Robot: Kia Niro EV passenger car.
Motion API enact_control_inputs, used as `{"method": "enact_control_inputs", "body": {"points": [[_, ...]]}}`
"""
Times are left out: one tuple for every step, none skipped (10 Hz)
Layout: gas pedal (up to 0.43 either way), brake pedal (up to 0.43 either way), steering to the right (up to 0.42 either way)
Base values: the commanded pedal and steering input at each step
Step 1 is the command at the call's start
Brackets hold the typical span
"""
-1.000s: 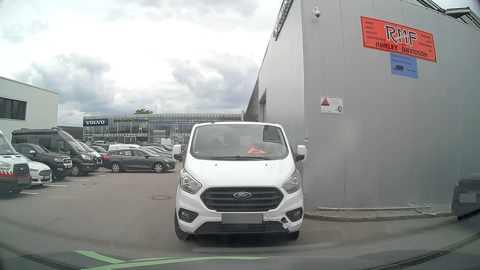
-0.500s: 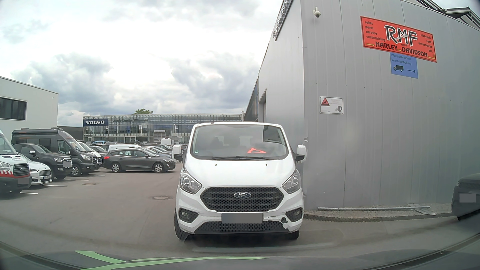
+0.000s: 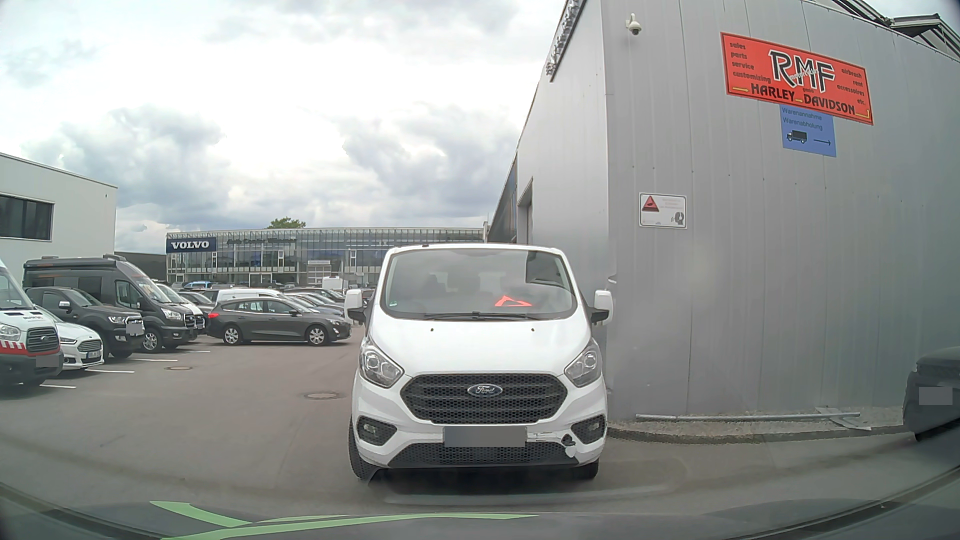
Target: Follow the waypoints while adhering to traffic rules and regulations
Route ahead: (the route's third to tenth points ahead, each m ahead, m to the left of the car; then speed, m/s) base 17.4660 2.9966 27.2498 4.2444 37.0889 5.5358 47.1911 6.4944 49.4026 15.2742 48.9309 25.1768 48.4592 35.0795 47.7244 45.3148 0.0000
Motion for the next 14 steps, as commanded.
{"method": "enact_control_inputs", "body": {"points": [[0.000, 0.457, -0.462], [0.000, 0.457, -0.463], [0.000, 0.457, -0.462], [0.000, 0.451, -0.462], [0.000, 0.457, -0.462], [0.000, 0.457, -0.462], [0.000, 0.457, -0.462], [0.000, 0.457, -0.462], [0.000, 0.457, -0.463], [0.000, 0.457, -0.462], [0.000, 0.457, -0.463], [0.000, 0.451, -0.462], [0.000, 0.457, -0.462], [0.000, 0.457, -0.463]]}}
